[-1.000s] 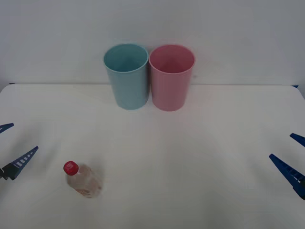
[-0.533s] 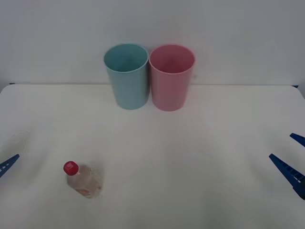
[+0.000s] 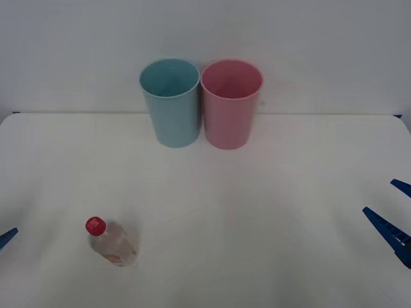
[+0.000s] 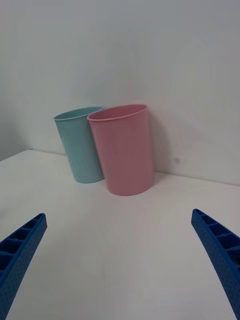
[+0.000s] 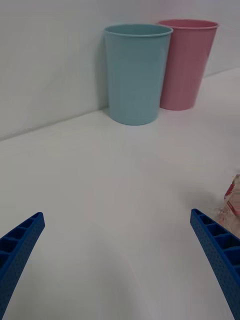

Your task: Grasp the object on the table and drop it into the matching bin: aluminum can to the light blue bin, PET bottle to the pink bin.

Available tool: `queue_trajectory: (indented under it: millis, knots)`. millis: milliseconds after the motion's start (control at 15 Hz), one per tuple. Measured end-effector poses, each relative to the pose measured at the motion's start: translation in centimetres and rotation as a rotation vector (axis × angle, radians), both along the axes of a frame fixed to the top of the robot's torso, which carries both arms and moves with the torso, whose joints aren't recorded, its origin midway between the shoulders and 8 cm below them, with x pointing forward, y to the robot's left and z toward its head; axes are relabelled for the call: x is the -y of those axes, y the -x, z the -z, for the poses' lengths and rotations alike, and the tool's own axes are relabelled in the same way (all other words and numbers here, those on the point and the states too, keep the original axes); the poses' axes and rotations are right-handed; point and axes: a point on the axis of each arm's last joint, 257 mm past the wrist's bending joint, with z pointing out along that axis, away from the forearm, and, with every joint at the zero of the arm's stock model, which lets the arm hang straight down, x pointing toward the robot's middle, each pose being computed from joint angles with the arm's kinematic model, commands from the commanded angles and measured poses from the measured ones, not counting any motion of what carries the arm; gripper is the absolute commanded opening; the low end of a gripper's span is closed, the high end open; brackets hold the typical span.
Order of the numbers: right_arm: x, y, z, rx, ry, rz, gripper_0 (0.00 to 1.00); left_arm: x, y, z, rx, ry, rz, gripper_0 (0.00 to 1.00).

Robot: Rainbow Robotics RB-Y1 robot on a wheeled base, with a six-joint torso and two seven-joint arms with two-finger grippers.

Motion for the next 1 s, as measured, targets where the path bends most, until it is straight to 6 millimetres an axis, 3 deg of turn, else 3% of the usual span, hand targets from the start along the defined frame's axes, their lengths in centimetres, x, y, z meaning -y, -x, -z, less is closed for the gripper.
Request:
queue_trajectory:
  millis: [667,1000]
  knots:
    - [0.0,0.0,0.0,0.0,0.0,0.0,1.0,0.0,3.8,-0.2,-0.023,0.022,0.016,1.0]
    - [0.0,0.0,0.0,0.0,0.0,0.0,1.0,1.5,4.6,0.8,-0.057,0.05,0.055,1.0]
